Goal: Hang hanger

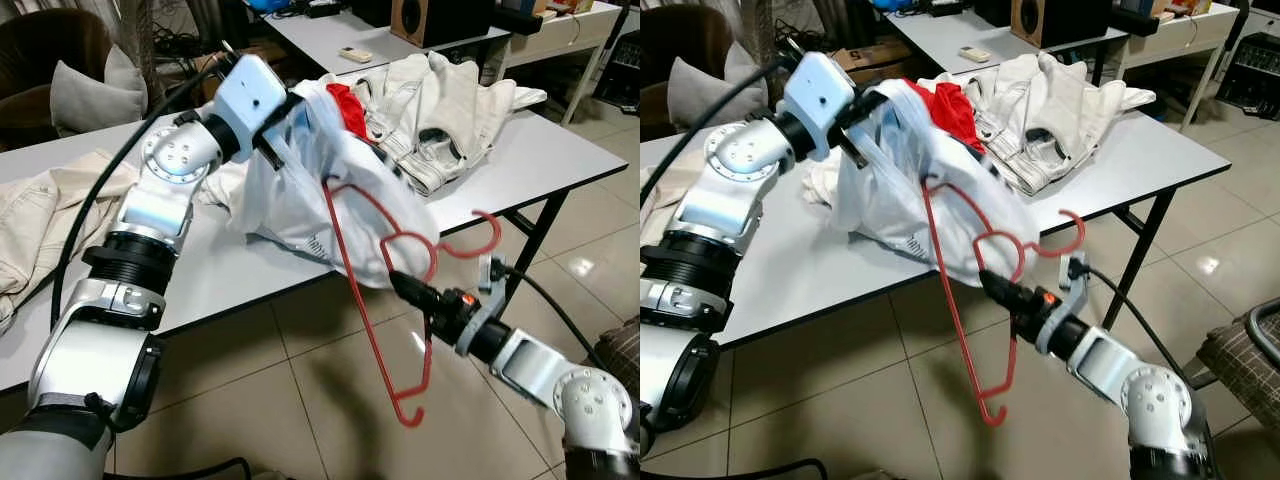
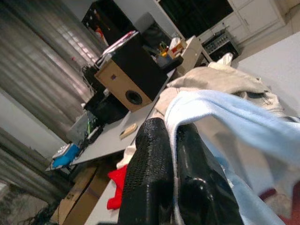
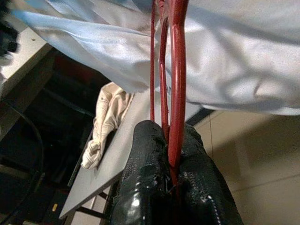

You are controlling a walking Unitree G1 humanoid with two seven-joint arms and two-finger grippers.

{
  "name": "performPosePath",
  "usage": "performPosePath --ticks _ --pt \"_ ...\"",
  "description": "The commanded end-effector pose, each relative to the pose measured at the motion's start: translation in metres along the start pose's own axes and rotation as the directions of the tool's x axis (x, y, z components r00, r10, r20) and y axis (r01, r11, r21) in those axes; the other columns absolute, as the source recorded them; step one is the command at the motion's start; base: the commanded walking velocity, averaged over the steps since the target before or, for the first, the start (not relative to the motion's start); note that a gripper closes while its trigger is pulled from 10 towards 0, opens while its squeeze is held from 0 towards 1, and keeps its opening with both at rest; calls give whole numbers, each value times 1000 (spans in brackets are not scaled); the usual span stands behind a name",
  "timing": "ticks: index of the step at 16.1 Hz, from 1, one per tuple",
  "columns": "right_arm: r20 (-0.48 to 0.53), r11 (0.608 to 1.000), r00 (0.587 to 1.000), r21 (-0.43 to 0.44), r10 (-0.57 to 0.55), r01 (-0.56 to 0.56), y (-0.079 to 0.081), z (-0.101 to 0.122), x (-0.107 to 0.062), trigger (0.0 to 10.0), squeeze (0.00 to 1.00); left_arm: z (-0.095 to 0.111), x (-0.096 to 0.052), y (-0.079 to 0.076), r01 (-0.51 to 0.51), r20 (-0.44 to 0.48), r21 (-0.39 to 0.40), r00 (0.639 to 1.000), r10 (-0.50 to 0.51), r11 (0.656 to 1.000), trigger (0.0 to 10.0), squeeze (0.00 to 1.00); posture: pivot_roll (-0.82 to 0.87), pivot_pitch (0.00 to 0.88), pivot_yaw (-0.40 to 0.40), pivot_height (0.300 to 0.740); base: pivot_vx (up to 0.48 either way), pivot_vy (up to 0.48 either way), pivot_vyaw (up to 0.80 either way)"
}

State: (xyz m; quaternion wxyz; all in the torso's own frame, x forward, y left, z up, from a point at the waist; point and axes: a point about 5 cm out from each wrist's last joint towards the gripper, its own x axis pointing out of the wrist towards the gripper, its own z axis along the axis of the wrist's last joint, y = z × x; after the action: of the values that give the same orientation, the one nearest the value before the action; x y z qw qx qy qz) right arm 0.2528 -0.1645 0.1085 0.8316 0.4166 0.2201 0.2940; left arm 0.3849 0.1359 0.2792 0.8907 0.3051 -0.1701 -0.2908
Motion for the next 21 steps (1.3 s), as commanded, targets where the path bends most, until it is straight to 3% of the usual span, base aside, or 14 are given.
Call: performPosePath --ticks 1,3,6,9,11,15,18,21 --pt "12 999 1000 -20 29 -28 8 4 0 0 0 5 -3 3 8 21 -1 1000 -8 1000 0 0 -210 0 107 740 0 0 0" --pt "53 998 997 -26 56 -55 12 11 2 0 0 6 -4 -7 83 32 10 996 -83 997 0 0 -210 0 109 740 0 0 0" --pt "149 991 981 24 128 -133 21 23 7 0 0 -2 -12 -19 203 -35 59 979 -201 977 0 0 -198 0 106 740 0 0 0" --pt "158 988 978 53 134 -143 25 20 12 0 0 -4 -17 -22 217 -65 54 975 -213 975 0 0 -190 0 104 740 0 0 0" --pt "194 990 980 122 40 -65 20 14 22 0 0 -6 -24 -19 200 -99 32 976 -196 979 0 0 -176 0 108 740 0 0 0" --pt "316 976 947 217 -59 -12 13 17 21 0 0 -12 -44 -37 195 -127 -61 971 -202 979 0 0 -158 0 90 740 0 0 0" --pt "389 978 919 207 -62 -21 21 24 20 0 0 -20 -56 -45 174 -183 -96 965 -189 980 0 0 -157 0 87 740 0 0 0" --pt "483 970 874 231 -46 -76 32 34 28 0 0 -19 -59 -51 191 -188 -110 959 -209 975 0 0 -172 0 89 740 0 0 0"
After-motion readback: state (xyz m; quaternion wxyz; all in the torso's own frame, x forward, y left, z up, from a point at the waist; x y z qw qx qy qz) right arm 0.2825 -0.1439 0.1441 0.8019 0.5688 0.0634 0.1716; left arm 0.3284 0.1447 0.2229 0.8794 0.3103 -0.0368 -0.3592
